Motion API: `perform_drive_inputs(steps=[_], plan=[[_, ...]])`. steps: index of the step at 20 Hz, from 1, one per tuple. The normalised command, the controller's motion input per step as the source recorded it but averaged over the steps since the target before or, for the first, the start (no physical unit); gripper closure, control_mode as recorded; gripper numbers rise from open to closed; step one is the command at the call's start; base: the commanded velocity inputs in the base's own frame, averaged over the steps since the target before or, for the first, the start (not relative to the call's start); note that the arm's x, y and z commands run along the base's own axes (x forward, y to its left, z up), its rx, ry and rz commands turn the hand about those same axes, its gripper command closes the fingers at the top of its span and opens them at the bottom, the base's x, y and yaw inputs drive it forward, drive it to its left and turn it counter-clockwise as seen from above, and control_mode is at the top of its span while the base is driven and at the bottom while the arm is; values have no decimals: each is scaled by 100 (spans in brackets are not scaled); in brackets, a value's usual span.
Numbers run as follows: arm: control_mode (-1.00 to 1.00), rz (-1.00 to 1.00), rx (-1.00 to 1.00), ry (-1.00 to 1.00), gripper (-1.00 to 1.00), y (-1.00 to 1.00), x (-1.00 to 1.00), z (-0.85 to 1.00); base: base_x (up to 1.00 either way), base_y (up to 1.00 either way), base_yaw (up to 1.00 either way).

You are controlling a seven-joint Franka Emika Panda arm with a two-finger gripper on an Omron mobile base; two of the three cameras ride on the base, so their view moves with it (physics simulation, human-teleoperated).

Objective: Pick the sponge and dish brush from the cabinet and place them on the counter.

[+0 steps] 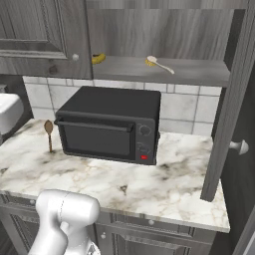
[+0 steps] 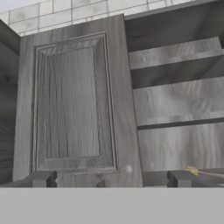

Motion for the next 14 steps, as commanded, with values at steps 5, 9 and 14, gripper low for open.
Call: perform_drive_inputs(steps=[5,9,14], plan=[[-100,-8,-7,3,-100,6,27,-2,0,0,0],[-100,-7,-6,7,-100,3,34,-9,0,0,0],[-100,0,-3,5,-100,0,31,-20,0,0,0]])
